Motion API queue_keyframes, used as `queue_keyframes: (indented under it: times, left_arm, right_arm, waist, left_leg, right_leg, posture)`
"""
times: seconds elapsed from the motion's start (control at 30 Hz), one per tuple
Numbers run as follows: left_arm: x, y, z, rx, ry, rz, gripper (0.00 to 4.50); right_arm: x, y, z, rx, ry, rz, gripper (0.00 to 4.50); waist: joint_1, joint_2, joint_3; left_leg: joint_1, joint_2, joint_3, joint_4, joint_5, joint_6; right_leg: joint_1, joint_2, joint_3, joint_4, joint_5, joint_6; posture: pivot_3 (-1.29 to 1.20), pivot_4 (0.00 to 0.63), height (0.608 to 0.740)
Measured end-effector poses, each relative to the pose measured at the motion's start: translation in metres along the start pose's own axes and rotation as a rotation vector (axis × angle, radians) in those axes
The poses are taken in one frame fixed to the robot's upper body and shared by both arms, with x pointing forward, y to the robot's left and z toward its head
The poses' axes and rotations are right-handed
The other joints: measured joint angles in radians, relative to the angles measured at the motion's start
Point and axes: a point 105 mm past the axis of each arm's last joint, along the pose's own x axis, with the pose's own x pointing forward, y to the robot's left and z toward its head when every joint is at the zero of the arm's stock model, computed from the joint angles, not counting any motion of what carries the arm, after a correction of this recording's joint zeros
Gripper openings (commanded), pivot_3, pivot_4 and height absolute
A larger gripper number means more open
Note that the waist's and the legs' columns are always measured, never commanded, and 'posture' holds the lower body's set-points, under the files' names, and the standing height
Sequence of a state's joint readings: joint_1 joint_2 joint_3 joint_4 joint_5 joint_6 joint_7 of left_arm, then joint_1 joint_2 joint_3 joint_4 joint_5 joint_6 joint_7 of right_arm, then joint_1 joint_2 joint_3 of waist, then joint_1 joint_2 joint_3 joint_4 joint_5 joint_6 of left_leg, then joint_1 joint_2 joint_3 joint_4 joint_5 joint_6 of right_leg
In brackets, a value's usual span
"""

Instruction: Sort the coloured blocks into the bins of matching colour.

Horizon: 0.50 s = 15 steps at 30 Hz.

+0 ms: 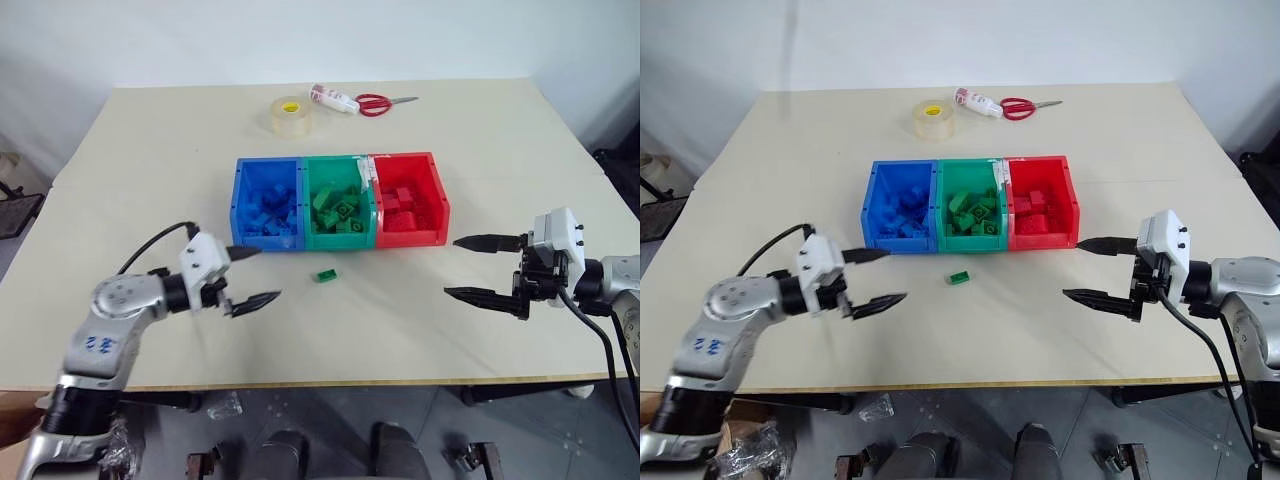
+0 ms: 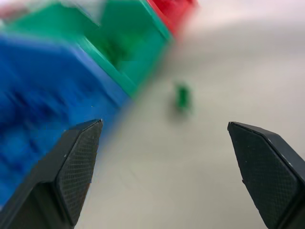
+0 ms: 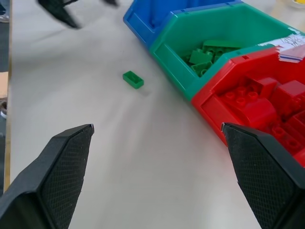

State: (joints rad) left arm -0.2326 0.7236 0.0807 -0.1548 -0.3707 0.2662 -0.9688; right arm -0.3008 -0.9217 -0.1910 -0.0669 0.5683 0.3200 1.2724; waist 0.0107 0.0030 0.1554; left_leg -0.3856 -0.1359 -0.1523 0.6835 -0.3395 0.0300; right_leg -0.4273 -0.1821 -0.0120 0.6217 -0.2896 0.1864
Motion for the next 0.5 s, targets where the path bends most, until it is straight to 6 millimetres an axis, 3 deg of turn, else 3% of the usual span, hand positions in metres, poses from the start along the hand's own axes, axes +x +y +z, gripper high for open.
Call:
queue_keyframes:
  times: [0.17, 0.27, 0.37, 0.5]
  left_arm:
    - [-0.043, -0.009, -0.019, -0.02, 0.098, -0.06, 4.48]
    - [-0.055, -0.007, -0.026, -0.035, 0.116, -0.048, 4.48]
    - [-0.055, -0.003, -0.026, -0.029, 0.114, -0.037, 4.48]
    - [-0.025, 0.005, -0.008, 0.037, 0.039, -0.028, 4.48]
  right_arm:
    - [0.0, -0.003, -0.001, 0.001, 0.002, 0.012, 4.5]
    - [0.001, -0.003, -0.001, 0.0, 0.006, 0.026, 4.5]
    - [0.001, -0.006, -0.001, 0.0, 0.009, 0.026, 4.5]
    - [0.002, -0.009, 0.002, -0.015, 0.01, 0.023, 4.5]
  waist:
    - [0.002, 0.001, 0.0]
    - [0.008, 0.001, 0.001]
    - [0.012, 0.001, 0.001]
    - [0.016, 0.001, 0.001]
  left_leg:
    - [0.0, 0.0, 0.0, -0.001, 0.0, 0.0]
    - [0.0, 0.0, 0.0, 0.0, 0.0, 0.0]
    - [0.0, 0.0, 0.0, 0.0, 0.0, 0.0]
    - [0.0, -0.001, -0.001, 0.001, 0.0, 0.0]
  right_leg:
    - [0.0, 0.0, 0.0, -0.001, 0.0, 0.0]
    - [0.0, 0.0, 0.0, -0.001, 0.0, 0.0]
    - [0.001, 0.0, 0.0, -0.001, 0.0, 0.0]
    - [0.001, -0.001, 0.0, 0.0, 0.0, 0.0]
  posture:
    - [0.0, 0.15, 0.74]
    - [0.0, 0.15, 0.74]
    - [0.0, 0.15, 0.74]
    - [0.0, 0.15, 0.74]
